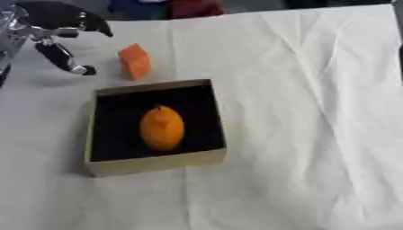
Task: Pick up objects on the table and place them in the box.
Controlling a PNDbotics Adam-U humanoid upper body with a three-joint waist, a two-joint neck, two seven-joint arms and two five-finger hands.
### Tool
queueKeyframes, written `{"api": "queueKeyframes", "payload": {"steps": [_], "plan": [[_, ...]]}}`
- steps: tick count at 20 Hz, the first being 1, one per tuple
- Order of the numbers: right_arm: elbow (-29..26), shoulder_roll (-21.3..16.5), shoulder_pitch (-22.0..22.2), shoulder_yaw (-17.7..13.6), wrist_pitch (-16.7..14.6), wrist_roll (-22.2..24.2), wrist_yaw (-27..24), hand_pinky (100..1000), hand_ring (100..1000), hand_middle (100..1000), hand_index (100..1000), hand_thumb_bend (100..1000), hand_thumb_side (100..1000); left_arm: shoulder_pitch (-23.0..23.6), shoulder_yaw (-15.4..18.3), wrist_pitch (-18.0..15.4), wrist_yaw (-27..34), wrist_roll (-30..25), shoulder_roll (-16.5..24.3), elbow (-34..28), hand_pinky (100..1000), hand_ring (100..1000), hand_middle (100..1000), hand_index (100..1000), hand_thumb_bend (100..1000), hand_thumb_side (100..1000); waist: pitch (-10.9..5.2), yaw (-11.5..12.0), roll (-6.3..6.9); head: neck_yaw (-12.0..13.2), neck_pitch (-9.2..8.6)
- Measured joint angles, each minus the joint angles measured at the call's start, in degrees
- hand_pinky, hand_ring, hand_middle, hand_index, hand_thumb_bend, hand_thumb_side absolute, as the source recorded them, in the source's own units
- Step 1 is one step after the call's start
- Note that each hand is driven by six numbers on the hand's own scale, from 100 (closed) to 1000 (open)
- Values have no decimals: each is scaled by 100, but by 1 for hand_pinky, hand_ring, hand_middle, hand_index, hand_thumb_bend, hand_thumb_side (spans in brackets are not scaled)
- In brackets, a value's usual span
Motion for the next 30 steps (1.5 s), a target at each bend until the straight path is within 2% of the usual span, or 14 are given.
{"api": "queueKeyframes", "payload": {"steps": [5,11,15,16,23,30], "plan": [[-1,41,7,-35,37,4,-10,797,701,679,732,110,793,-48,0,-60,1,62,-17,-5,825,834,858,933,342,310,6,-5,4,23,0],[-27,49,50,-67,67,23,-40,798,700,678,731,108,795,-135,-4,-122,226,16,-124,-69,828,824,857,937,336,354,6,-27,24,27,0],[-35,70,65,-98,88,30,-41,798,696,676,730,106,794,-157,-5,-112,488,-126,-176,-82,832,821,862,945,390,455,6,-38,37,41,0],[-35,82,69,-99,97,34,-41,798,694,675,729,104,795,-162,-5,-103,566,-169,-193,-86,835,826,866,949,427,505,6,-43,37,42,0],[-51,102,110,-133,136,46,-46,797,686,669,724,100,794,-175,-17,42,864,-447,-203,-148,835,831,871,951,475,526,6,-81,71,47,-3],[-94,150,137,-155,190,29,-86,797,677,663,720,100,791,-175,-34,158,774,-586,-221,-106,836,837,877,955,499,574,60,-143,91,85,-59]]}}
